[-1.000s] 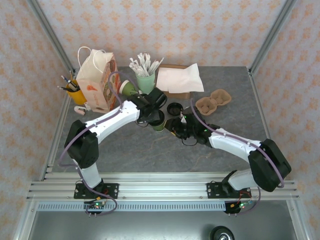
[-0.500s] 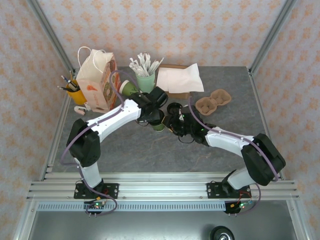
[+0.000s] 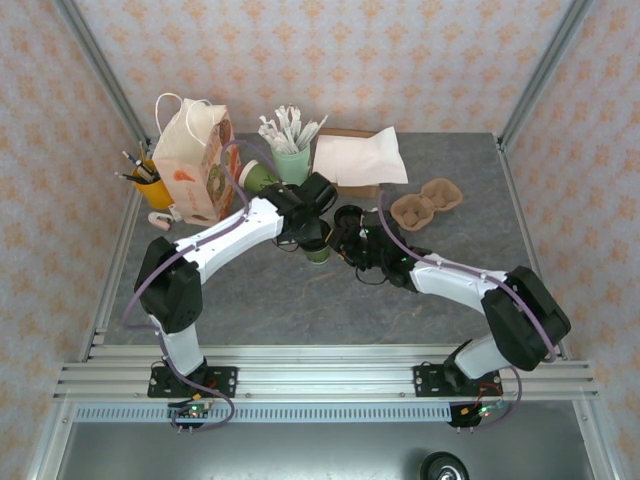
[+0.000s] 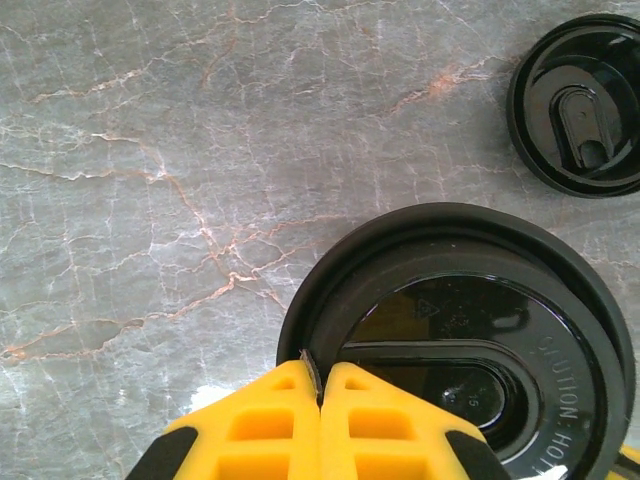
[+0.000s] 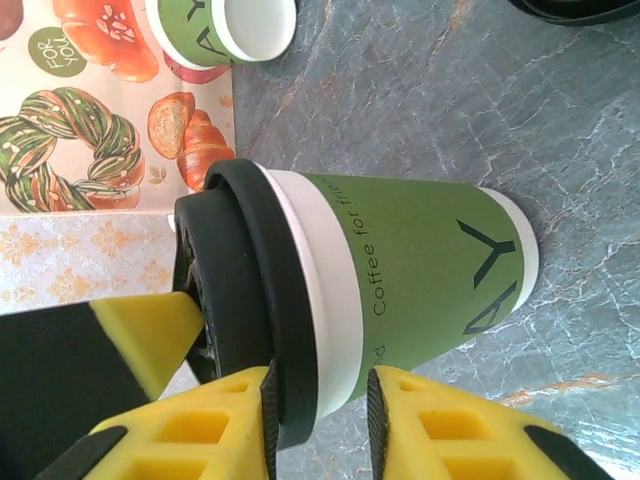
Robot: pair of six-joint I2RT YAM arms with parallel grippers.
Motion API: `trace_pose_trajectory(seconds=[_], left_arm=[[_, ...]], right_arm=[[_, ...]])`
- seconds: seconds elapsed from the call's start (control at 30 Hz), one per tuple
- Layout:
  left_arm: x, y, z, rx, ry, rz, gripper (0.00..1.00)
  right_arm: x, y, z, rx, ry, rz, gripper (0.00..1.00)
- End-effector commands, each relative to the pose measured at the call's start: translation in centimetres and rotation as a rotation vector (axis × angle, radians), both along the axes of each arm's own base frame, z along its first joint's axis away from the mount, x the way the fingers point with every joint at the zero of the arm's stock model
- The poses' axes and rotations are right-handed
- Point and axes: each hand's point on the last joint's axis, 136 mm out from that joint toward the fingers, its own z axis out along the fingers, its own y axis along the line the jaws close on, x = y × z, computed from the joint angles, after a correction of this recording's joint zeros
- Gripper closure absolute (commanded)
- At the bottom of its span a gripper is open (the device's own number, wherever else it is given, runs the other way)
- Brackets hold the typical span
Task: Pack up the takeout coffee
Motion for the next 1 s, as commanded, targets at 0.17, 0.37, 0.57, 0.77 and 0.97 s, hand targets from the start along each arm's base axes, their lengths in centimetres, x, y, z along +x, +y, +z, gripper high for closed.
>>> trace_pose_trajectory(seconds=[0.17, 0.37, 0.57, 0.77, 0.97], left_arm=[[-1.7, -0.4, -2.7, 0.061, 0.122, -0.096, 1.0], [-1.9, -1.2, -4.3, 0.048, 0.164, -0.139, 1.0], [-2.4, -1.1, -5.2, 0.052, 0.186, -0.158, 1.0], [-2.8, -0.8, -7.5, 0.075, 0.227, -0.174, 1.0], [-4.0, 0.3, -11.6, 0.117, 0.314, -0.187, 1.0]], right_arm=[[-1.0, -3.4, -5.1, -0.223, 0.182, -0.094, 0.73], [-3.4, -5.5, -7.5, -0.454, 0.374, -0.048, 0.75], [-5.5, -7.4, -9.6, -0.593, 0.483, -0.002, 0.84], [-7.3, -9.4, -13.0, -0.708, 0.579, 0.037, 0.89], [-11.4, -10.7, -18.1, -0.712, 0.773, 0.102, 0.91]])
